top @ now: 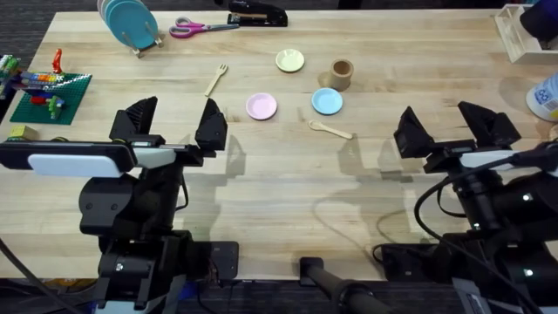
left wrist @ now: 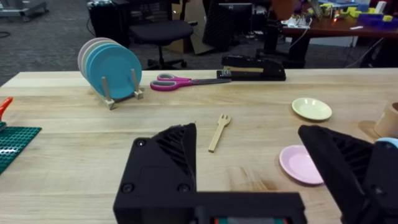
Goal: Pick up a utensil and set it on the pink plate, then put the other utensil in the container.
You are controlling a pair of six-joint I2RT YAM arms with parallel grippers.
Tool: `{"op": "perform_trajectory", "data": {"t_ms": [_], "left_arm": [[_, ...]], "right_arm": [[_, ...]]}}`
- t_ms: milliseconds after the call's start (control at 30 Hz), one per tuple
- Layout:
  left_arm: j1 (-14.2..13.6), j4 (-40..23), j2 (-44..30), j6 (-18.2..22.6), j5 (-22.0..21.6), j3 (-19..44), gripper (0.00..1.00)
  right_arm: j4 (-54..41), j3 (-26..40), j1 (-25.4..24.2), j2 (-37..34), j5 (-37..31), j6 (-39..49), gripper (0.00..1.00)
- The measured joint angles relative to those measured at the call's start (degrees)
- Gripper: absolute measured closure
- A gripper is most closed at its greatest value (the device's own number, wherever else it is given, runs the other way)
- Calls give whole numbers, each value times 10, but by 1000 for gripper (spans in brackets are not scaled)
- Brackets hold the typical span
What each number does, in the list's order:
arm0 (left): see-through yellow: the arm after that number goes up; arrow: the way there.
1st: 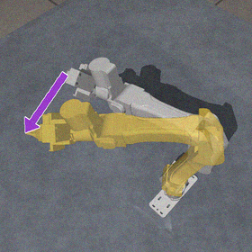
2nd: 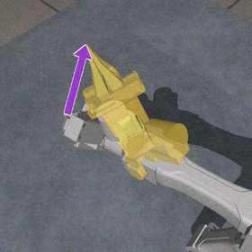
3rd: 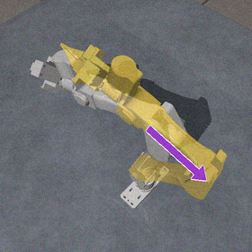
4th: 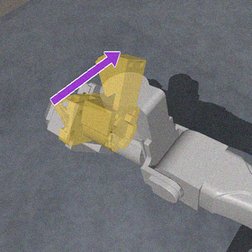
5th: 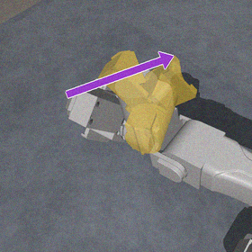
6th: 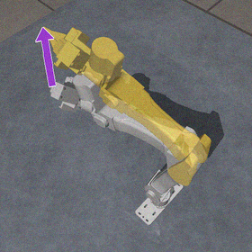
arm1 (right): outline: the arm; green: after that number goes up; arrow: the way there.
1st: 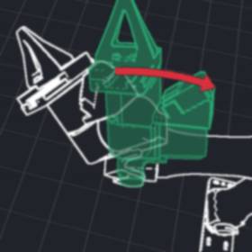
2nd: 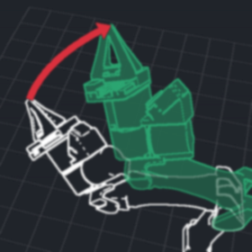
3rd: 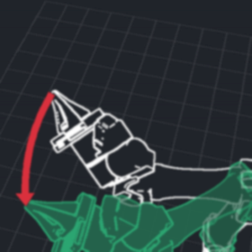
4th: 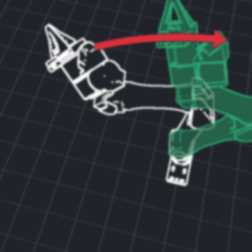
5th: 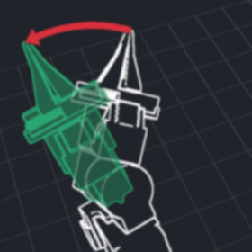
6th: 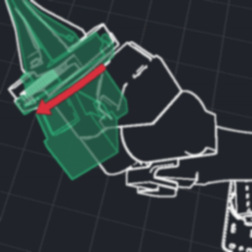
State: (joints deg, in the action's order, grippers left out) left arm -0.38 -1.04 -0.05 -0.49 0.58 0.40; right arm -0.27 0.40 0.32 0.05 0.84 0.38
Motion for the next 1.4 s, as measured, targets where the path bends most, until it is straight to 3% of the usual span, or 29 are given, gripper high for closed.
{"op": "perform_trajectory", "data": {"t_ms": [933, 1200, 1400], "left_arm": [[0, -9, 0, -2, 0, 4, 7], [0, -77, -12, -4, 0, 110, 7], [0, -129, -68, -4, 0, 206, 7]], "right_arm": [[2, 2, 0, 0, 10, -11, 3], [-23, 91, 0, -23, 16, -24, 4], [-58, 184, 0, -89, 17, -26, 3]]}}
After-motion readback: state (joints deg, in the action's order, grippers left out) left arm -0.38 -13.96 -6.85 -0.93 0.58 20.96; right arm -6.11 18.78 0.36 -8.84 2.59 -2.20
